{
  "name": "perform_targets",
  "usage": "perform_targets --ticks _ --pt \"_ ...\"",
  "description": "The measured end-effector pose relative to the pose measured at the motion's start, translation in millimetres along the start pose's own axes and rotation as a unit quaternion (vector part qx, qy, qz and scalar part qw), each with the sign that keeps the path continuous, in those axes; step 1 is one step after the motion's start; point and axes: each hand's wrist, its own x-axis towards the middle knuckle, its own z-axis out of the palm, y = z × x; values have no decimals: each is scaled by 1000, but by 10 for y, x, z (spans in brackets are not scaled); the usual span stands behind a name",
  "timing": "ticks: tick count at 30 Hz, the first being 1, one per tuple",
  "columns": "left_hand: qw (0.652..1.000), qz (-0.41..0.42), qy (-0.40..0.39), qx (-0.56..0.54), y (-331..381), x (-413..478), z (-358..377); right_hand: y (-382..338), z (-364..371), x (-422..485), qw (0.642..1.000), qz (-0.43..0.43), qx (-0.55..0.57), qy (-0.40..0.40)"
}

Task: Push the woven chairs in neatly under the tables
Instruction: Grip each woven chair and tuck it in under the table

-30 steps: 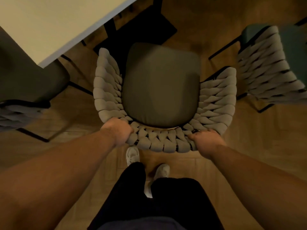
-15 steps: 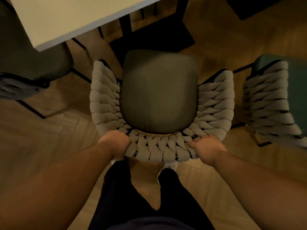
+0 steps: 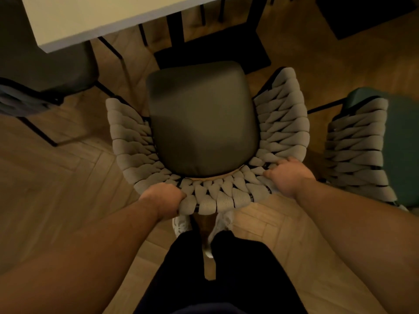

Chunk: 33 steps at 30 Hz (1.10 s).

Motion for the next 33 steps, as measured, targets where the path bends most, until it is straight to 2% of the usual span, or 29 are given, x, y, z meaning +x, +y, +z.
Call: perform_targets --ticks 6,16,23,28,33 --pt "999 -24 5 -21 293 173 -217 451 16 131 1000 -11 -19 1" --pt "995 -69 9 -71 844 514 -753 1330 -75 313 995 -44 -70 57" --pt "994 -84 4 -76 996 692 -893 1616 -66 427 995 -46 -62 70" --pt "992 -84 -22 -86 1001 683 -934 1565 -28 343 996 -21 -5 86" --pt "990 -83 -89 -68 1053 695 -1060 1585 -56 -5 986 14 133 103"
